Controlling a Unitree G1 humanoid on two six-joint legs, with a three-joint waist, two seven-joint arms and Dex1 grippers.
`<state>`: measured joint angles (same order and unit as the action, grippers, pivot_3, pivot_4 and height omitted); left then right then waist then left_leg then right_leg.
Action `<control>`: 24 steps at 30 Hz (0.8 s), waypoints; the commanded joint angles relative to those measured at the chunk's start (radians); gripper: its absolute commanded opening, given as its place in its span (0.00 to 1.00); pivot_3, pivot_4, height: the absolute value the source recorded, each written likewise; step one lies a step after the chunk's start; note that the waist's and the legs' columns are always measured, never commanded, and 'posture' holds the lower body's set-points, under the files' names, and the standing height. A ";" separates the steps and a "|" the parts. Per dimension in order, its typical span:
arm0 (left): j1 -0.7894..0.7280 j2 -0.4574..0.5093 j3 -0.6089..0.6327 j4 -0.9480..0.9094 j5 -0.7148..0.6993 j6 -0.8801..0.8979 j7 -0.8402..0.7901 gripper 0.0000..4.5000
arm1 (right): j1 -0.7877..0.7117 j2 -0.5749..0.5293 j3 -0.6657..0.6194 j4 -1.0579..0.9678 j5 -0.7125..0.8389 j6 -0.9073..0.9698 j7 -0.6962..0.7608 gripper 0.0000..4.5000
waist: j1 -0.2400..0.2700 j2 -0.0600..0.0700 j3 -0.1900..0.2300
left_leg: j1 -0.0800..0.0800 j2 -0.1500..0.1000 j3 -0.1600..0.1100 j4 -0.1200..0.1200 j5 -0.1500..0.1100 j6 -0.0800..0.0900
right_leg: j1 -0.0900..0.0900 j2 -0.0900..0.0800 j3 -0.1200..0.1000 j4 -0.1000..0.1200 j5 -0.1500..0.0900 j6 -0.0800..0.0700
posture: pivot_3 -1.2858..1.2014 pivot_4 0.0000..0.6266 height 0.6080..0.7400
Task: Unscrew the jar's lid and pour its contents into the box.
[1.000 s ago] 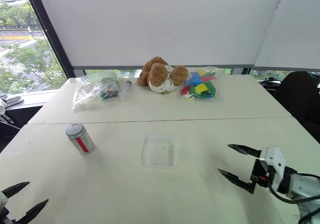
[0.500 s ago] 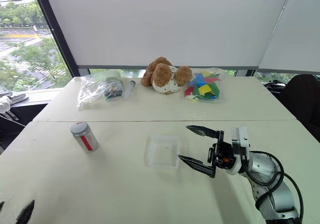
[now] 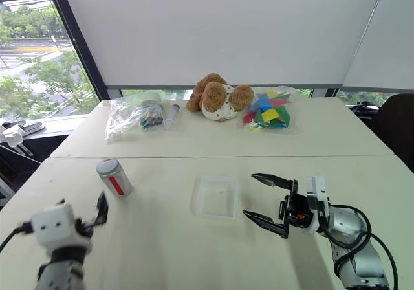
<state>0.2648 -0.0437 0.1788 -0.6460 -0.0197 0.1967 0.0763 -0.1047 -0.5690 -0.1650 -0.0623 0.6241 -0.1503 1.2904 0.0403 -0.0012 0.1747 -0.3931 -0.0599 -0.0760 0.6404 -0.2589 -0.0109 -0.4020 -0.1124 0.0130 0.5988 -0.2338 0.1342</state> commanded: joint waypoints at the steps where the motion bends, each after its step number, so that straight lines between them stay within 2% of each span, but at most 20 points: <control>1: -0.107 0.008 -0.023 0.086 0.072 0.039 0.057 1.00 | 0.014 0.001 -0.022 -0.017 0.002 -0.027 0.005 1.00 | -0.003 -0.001 0.000 | 0.001 0.000 0.000 0.000 0.000 0.000 | 0.001 0.000 0.000 0.000 0.000 0.000 | 0.52 0.24 1.00; 5: -0.186 0.034 -0.024 0.162 0.107 0.035 0.074 1.00 | 0.028 0.006 -0.027 -0.029 -0.001 -0.035 -0.006 1.00 | -0.004 -0.002 0.000 | 0.001 0.001 0.000 0.002 0.000 -0.001 | 0.001 0.002 0.000 0.001 0.000 -0.001 | 0.52 0.24 1.00; 11: -0.212 0.034 -0.016 0.217 0.082 0.036 0.068 1.00 | 0.068 0.017 -0.033 -0.063 -0.005 -0.052 -0.045 1.00 | -0.002 -0.002 0.001 | 0.002 0.003 -0.001 0.008 0.000 -0.001 | 0.005 0.003 0.000 0.001 0.000 -0.005 | 0.52 0.24 1.00; 24: -0.306 0.050 -0.021 0.386 0.094 -0.036 0.085 1.00 | 0.104 0.001 -0.019 -0.172 -0.001 0.005 -0.127 1.00 | -0.001 -0.002 0.001 | 0.002 0.003 -0.001 0.008 0.000 -0.001 | 0.005 0.004 0.000 0.001 0.002 -0.002 | 0.52 0.24 1.00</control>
<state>-0.0215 0.0000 0.1613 -0.2509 0.0552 0.1963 0.1412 -0.0005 -0.5610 -0.1711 -0.1885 0.6111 -0.1490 1.1745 0.0389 -0.0037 0.1754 -0.3909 -0.0571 -0.0772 0.6483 -0.2587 -0.0121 -0.3974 -0.1085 0.0135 0.6003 -0.2322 0.1321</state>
